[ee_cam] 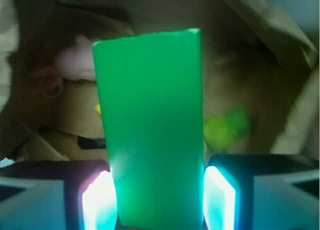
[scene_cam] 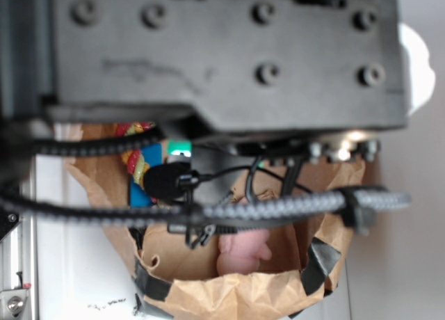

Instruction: Grab the green block.

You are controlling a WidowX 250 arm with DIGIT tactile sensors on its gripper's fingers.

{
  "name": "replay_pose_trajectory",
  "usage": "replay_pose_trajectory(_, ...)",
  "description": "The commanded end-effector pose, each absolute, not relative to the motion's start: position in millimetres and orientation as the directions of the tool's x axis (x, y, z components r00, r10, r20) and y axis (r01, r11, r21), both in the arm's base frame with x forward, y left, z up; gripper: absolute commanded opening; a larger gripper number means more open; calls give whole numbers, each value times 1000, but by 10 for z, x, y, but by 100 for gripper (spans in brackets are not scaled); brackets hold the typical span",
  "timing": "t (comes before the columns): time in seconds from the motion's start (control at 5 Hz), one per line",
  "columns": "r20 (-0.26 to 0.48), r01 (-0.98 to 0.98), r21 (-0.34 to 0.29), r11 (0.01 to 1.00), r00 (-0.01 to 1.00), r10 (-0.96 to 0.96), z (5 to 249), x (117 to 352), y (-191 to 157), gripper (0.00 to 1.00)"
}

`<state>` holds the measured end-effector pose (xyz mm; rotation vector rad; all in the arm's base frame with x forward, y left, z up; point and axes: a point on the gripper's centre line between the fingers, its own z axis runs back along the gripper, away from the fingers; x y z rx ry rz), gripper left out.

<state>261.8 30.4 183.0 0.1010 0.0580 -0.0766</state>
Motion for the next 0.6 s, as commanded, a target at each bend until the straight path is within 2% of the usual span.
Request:
replay_pose_trajectory(0.0, 26, -88, 75, 993, 996, 86, 2010, 2524, 385, 0)
replay_pose_trajectory(0.2, 79, -54, 62, 997, 996, 49, 2018, 2531, 361, 0)
replay_pose_trajectory(0.4, 94, -55, 85, 995, 994, 47, 2016, 2544, 331, 0)
